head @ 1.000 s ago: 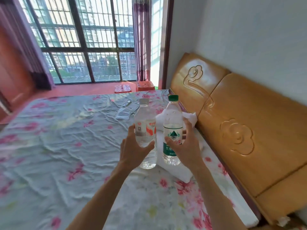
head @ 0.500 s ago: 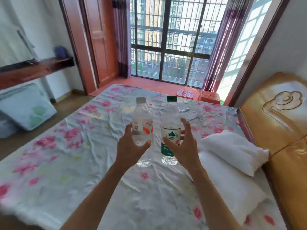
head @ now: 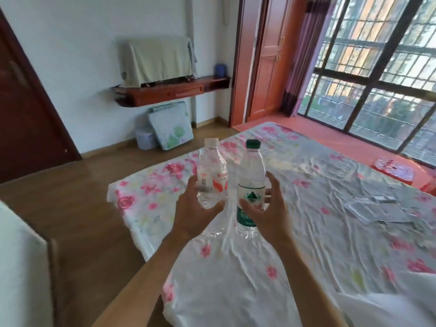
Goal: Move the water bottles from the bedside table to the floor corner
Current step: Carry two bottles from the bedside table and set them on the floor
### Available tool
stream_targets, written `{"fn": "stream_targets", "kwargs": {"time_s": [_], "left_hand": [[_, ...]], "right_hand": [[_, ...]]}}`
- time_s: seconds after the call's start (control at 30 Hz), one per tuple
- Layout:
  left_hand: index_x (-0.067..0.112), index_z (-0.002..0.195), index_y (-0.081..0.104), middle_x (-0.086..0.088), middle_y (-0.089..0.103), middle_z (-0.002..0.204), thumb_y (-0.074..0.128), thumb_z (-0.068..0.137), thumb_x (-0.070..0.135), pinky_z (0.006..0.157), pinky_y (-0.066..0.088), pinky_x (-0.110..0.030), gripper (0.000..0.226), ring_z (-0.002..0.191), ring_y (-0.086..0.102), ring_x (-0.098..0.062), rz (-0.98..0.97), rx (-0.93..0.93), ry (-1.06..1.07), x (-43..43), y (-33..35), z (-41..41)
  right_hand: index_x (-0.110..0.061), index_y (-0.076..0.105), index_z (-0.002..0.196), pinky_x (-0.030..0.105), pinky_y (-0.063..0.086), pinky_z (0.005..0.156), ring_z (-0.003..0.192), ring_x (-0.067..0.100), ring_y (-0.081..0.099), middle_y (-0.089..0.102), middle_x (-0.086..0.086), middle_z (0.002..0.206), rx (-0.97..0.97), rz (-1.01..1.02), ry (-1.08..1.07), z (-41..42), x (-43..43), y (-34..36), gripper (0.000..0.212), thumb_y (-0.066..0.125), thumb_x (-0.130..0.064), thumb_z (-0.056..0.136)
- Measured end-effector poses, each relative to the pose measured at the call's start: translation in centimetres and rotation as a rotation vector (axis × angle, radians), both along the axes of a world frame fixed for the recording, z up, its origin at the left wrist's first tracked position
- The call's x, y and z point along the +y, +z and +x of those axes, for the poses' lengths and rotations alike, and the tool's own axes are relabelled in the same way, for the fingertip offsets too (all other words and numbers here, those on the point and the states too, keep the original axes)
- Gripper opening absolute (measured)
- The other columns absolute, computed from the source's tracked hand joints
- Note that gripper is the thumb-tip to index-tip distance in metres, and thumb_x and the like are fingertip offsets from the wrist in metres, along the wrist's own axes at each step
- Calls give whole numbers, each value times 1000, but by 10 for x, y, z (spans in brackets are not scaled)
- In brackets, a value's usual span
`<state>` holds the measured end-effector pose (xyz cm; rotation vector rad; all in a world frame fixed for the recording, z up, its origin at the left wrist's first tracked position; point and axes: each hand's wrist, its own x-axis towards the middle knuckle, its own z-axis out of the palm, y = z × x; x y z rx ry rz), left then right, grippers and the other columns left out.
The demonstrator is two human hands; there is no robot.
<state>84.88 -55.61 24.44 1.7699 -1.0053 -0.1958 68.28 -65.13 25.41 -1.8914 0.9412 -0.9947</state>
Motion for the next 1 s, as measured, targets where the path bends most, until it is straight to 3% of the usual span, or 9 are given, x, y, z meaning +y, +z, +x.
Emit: {"fn": "stream_targets", "kwargs": {"time_s": [0.1,0.27,0.4,0.47,0.57,0.67,0.8,1.0], "left_hand": [[29,127,44,20,59,103,75,60,68,82,52,-29,84,93,60,-5,-11,9,79,23,-4,32],[27,126,47,15,66,109,79,65,60,82,58,-36,77,96,65,-3,-23,8,203,62,-8,91],[30,125,46,18,65,107,72,61,73,80,58,-32,81,94,65,-1,-40,-5,280,91,-7,142],[32,123,46,18,66,107,69,60,76,80,59,-33,80,93,66,0,-36,-11,314,104,-8,169],[34,118,46,20,65,104,68,62,75,74,55,-20,73,89,66,2,-33,-25,358,125,-6,208],[33,118,45,26,62,98,65,63,76,69,47,-10,73,84,64,7,-36,-49,391,145,1,245],[31,122,45,30,60,96,67,63,74,69,45,-8,76,81,61,12,-37,-48,424,167,6,295],[25,127,45,23,60,106,67,64,66,71,40,-4,78,83,59,11,-36,-63,447,190,11,349]], "right_hand": [[-31,34,146,23,54,66,78,-5,62,57,-20,93,-13,21,117,43,5,-7,88,84,-21,74],[-28,34,146,13,50,60,82,-11,63,59,-19,97,-29,26,271,118,21,-8,86,83,-16,76],[-34,34,143,27,58,71,92,4,64,62,-7,108,-31,24,353,184,41,-5,85,83,-19,76],[-40,35,133,16,56,66,91,1,62,59,-12,107,-41,15,389,216,53,-1,78,83,-17,76],[-40,33,131,3,48,61,85,-7,57,52,-23,100,-45,2,430,260,70,3,77,82,-13,77],[-36,36,136,3,47,60,85,-10,59,54,-21,103,-40,15,466,303,88,6,77,81,-16,78],[-47,33,126,3,47,61,90,-21,56,54,-26,102,-32,26,506,356,108,9,75,80,-14,78],[-36,35,140,16,52,65,89,-3,62,58,-20,105,-19,-8,528,418,128,15,78,81,-22,78]]}}
